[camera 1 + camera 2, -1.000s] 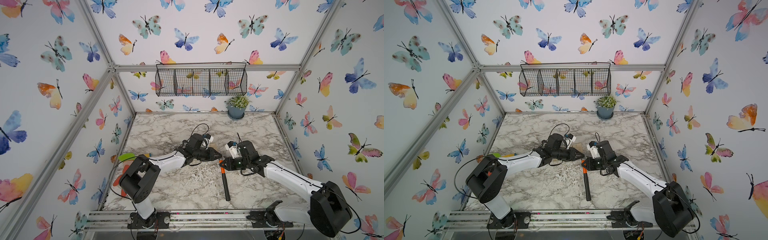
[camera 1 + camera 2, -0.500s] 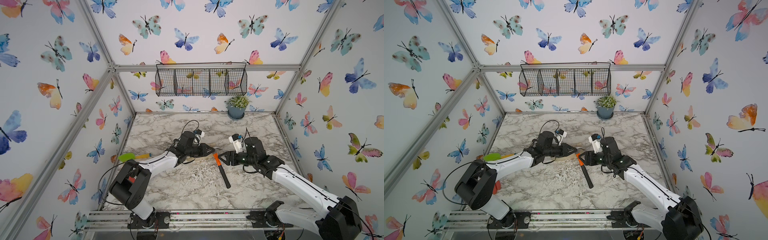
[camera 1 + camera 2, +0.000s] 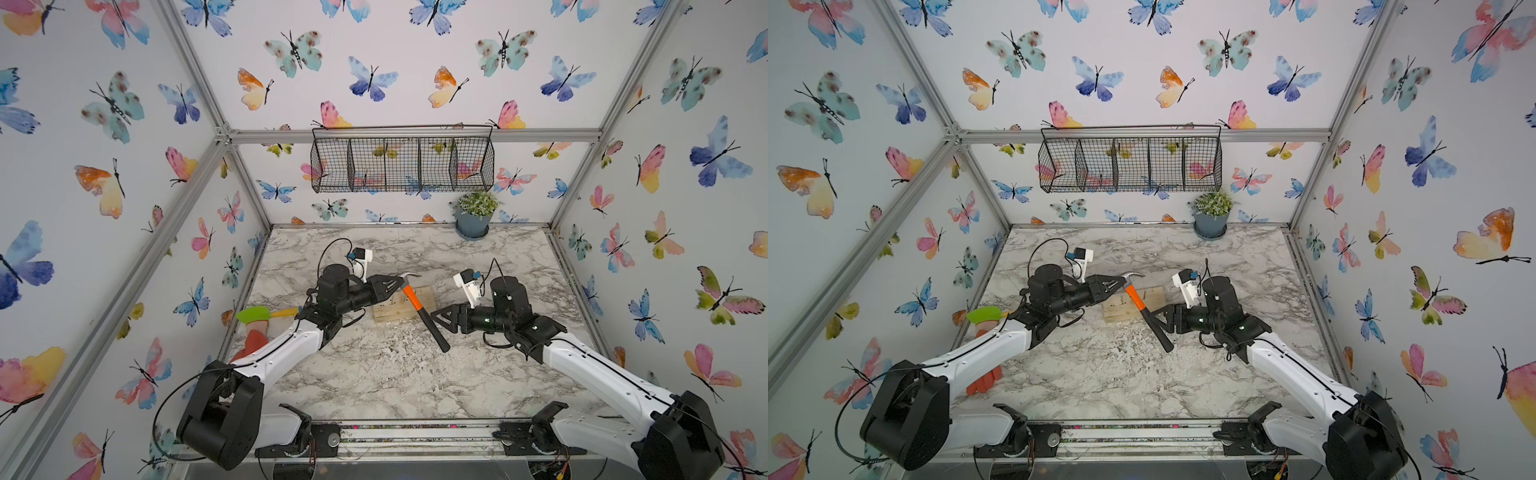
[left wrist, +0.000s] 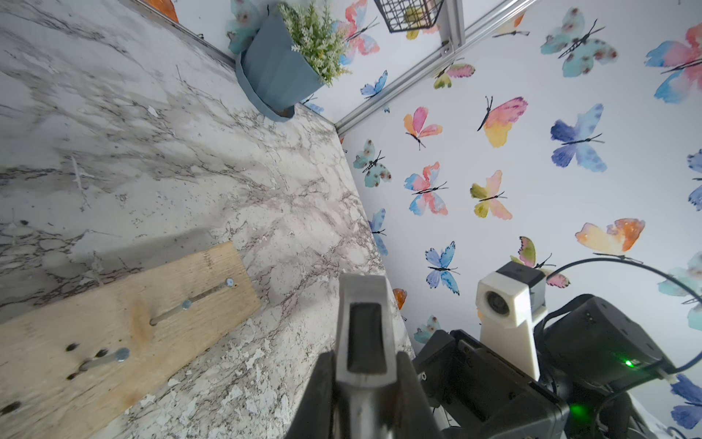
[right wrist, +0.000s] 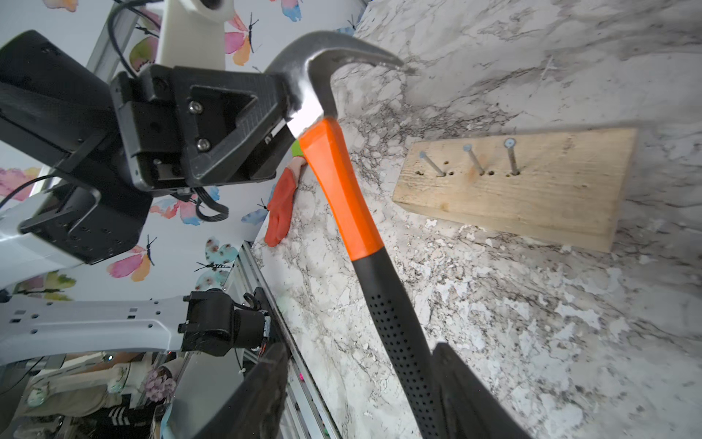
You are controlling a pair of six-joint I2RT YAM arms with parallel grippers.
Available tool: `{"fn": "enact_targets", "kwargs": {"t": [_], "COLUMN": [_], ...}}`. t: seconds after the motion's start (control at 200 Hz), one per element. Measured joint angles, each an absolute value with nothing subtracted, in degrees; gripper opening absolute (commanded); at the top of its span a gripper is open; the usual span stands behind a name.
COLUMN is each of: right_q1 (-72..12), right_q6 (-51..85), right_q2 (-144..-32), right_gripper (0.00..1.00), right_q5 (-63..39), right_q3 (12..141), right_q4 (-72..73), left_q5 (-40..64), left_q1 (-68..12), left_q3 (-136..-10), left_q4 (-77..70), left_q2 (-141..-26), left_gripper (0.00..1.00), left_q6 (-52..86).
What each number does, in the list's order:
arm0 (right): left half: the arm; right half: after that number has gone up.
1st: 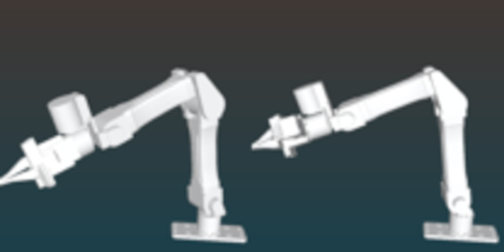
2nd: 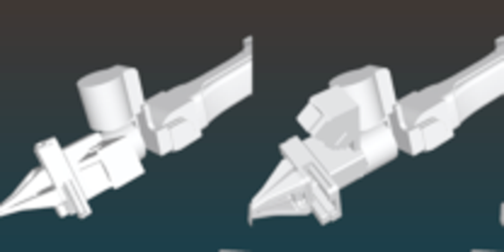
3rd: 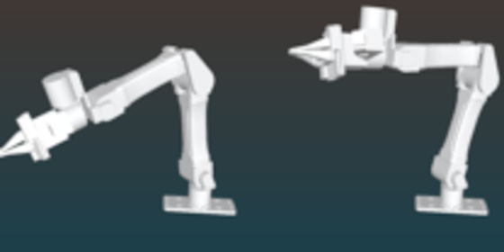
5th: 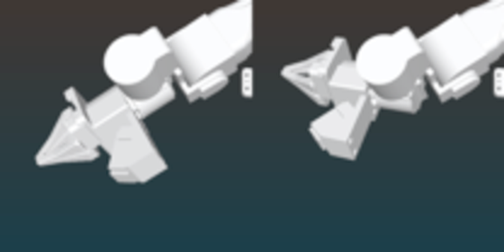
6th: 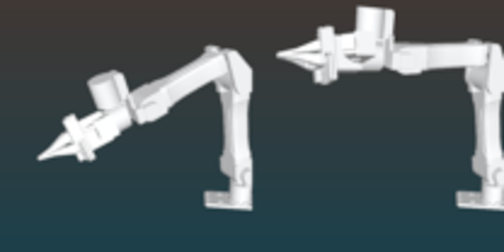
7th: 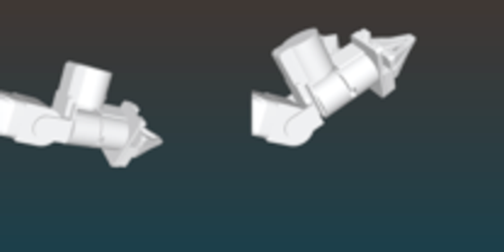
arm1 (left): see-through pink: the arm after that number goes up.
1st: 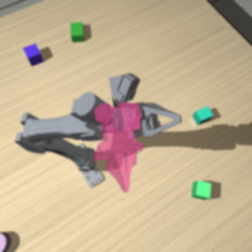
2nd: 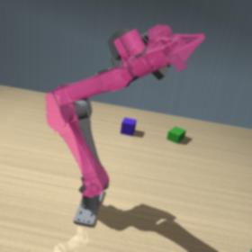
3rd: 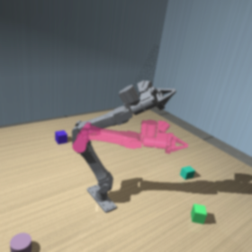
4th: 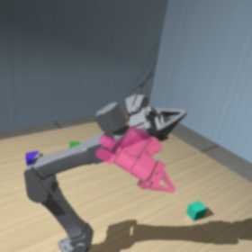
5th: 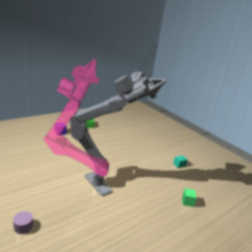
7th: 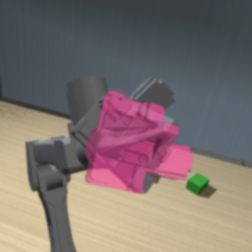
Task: Use a claw hammer to pull out a nail
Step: Pick up the hammer at the center of the board.
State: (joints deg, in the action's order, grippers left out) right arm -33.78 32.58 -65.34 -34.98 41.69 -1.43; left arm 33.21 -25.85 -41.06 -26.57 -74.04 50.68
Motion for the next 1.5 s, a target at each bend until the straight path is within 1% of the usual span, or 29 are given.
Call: {"fn": "enact_targets", "kwargs": {"t": [0.155, 0.29, 0.441, 0.521, 0.611, 0.771, 0.981, 1.201, 1.502], "right_q1": [-33.8, -33.8, -33.8, -33.8, -33.8, -36.8, -39.9, -39.9, -39.9], "right_q6": [32.4, 32.3, 33.1, 33.5, 34.0, 34.8, 37.4, 40.0, 43.5], "right_q2": [-66.9, -67.9, -66.6, -64.5, -64.0, -68.2, -71.9, -72.9, -70.5], "right_gripper": [0.68, 0.67, 0.68, 0.68, 0.67, 0.66, 0.67, 0.69, 0.73], "right_q5": [-36.7, -36.7, -36.4, -36.8, -39.6, -43.9, -44.8, -40.2, -27.4], "right_q3": [41.8, 43.2, 43.5, 43.5, 44.4, 44.9, 41.1, 39.4, 34.8], "right_q4": [0.4, 1.0, 4.6, 6.9, 9.0, 10.9, 13.5, 17.7, 27.2], "left_q5": [34.7, 37.3, 37.0, 35.6, 33.2, 28.1, 23.8, 22.5, 22.1], "left_q1": [-24.2, -23.3, -23.3, -23.3, -23.3, -23.3, -23.2, -23.2, -23.2], "left_q3": [-40.3, -38.9, -36.9, -35.9, -35.2, -35.2, -36.2, -35.6, -30.8], "left_q4": [-31.2, -35.7, -36.1, -35.8, -35.7, -35.3, -35.0, -38.1, -42.7], "left_q2": [-73.4, -73.3, -71.9, -70.4, -68.7, -67.4, -67.4, -67.4, -66.9], "left_gripper": [0.00, 0.00, 0.00, 0.00, 0.00, 0.00, 0.00, 0.00, 0.00], "left_q6": [53.9, 57.6, 59.6, 60.0, 60.2, 60.5, 61.7, 64.2, 69.6]}}
